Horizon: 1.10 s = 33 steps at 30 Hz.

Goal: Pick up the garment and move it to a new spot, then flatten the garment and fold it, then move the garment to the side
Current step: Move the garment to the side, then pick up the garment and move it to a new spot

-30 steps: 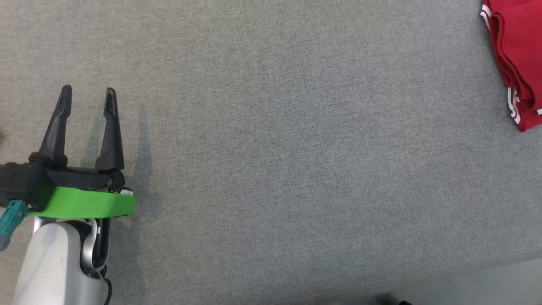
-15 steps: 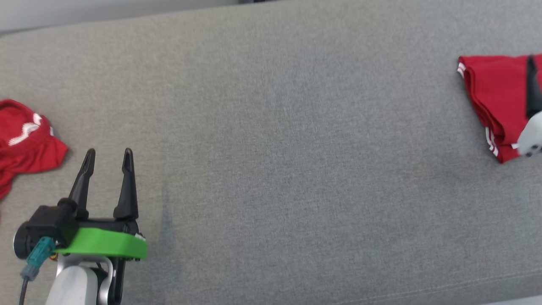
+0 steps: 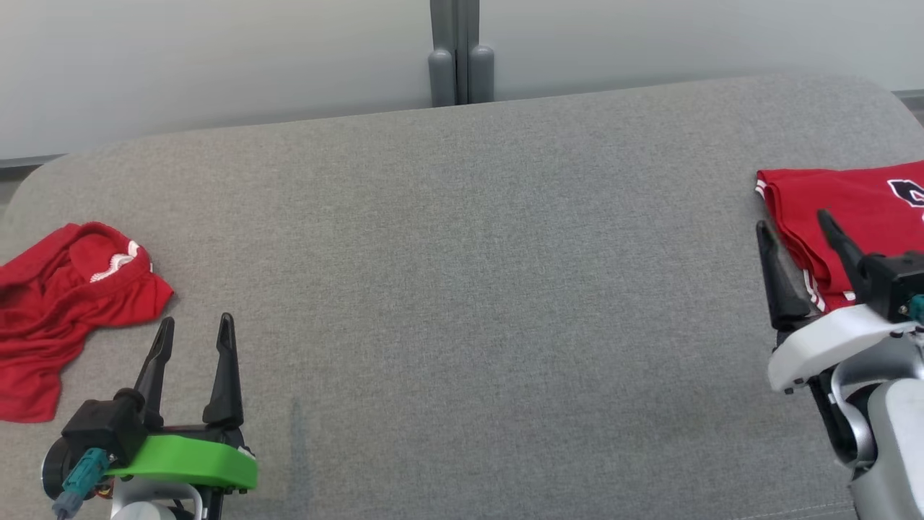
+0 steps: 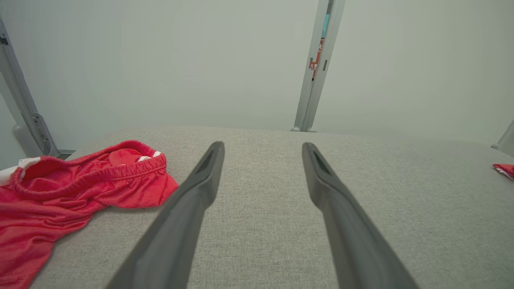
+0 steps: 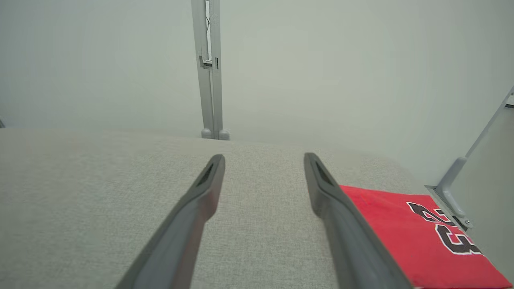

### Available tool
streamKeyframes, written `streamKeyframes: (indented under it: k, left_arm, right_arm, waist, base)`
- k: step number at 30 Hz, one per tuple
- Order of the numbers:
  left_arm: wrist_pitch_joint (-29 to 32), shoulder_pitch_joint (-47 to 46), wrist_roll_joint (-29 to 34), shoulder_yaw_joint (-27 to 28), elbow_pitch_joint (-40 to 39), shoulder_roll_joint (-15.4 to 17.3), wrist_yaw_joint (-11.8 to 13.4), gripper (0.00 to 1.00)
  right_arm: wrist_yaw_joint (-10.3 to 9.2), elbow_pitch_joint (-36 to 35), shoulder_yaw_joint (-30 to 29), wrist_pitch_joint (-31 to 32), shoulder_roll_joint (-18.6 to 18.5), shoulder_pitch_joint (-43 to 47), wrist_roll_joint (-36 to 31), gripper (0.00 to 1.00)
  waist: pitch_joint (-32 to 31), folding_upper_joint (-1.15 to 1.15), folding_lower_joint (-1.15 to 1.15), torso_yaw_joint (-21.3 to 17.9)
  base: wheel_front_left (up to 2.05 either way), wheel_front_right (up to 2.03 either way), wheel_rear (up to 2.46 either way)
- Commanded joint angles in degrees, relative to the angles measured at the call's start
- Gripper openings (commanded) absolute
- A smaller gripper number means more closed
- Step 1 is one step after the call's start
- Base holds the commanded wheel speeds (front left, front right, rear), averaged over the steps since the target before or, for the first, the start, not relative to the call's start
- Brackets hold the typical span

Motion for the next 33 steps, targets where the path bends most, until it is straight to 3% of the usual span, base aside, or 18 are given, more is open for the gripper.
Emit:
streamKeyframes:
  k: [1, 11, 25, 33]
  left_arm:
    - [-0.16, 0.67, -0.34, 0.08, 0.43, -0.30, -0.05, 1.00]
    - [-0.16, 1.84, -0.15, 0.23, 3.02, -1.89, -0.31, 1.00]
    - [-0.17, 0.39, -0.37, 1.31, 4.04, -2.39, -0.38, 1.00]
    - [-0.16, -0.61, 0.51, 1.86, 3.32, -2.19, -0.36, 1.00]
  right_arm:
    - [-0.11, -1.01, 0.15, -0.74, 1.03, 1.61, -0.13, 1.00]
    - [-0.11, -1.88, 0.39, -2.24, 7.33, 8.64, -0.74, 1.00]
    - [-0.11, -2.06, -1.44, -3.10, 9.00, 8.98, -2.18, 1.00]
    - [-0.11, -1.37, -0.45, -2.50, 9.08, 9.42, -1.84, 1.00]
  waist:
    - [-1.20, 0.00, 0.00, 0.68]
    - [-3.66, 0.00, 0.00, 1.75]
    - [-3.55, 0.00, 0.00, 1.91]
    - [-2.82, 0.00, 0.00, 4.82]
  base:
    - [0.00, 0.00, 0.00]
    - [0.00, 0.00, 0.00]
    - [0.00, 0.00, 0.00]
    - [0.00, 0.00, 0.00]
